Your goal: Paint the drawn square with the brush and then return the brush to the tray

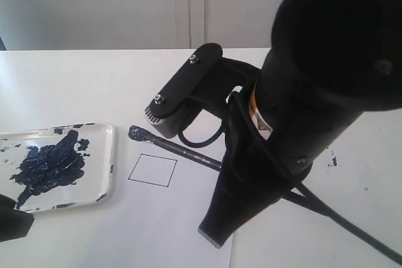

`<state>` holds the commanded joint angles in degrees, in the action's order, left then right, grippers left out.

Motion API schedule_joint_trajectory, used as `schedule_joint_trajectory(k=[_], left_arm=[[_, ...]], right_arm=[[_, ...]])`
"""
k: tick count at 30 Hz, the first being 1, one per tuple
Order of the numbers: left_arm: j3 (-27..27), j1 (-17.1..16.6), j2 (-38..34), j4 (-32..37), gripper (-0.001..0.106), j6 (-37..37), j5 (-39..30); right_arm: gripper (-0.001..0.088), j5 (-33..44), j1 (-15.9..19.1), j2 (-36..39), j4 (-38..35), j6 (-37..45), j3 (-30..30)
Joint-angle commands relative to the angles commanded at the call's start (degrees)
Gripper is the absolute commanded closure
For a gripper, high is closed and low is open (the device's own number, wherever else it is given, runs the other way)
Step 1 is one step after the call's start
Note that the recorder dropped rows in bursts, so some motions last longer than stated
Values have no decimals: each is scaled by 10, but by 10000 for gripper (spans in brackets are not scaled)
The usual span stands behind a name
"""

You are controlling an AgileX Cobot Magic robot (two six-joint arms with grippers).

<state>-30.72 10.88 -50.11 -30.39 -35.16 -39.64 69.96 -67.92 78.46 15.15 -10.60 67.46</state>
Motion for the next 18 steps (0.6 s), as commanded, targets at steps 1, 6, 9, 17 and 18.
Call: schedule_joint_trajectory(k=[1, 6, 9, 17, 18], left_arm=[[0, 8, -13, 0, 574, 0, 12], [0, 59, -63, 13, 575, -9, 49], [0, 95, -97, 24, 575, -7, 75], [-1, 193, -179, 60, 575, -6, 151], [-1, 200, -189, 64, 575, -6, 161]], right_arm=[[868, 0, 0, 0, 0, 0, -2], [868, 0, 0, 0, -9, 0, -2], [868, 0, 0, 0, -18, 0, -2], [868, -7, 0, 0, -17, -1, -2], [868, -7, 0, 0, -17, -1, -2]])
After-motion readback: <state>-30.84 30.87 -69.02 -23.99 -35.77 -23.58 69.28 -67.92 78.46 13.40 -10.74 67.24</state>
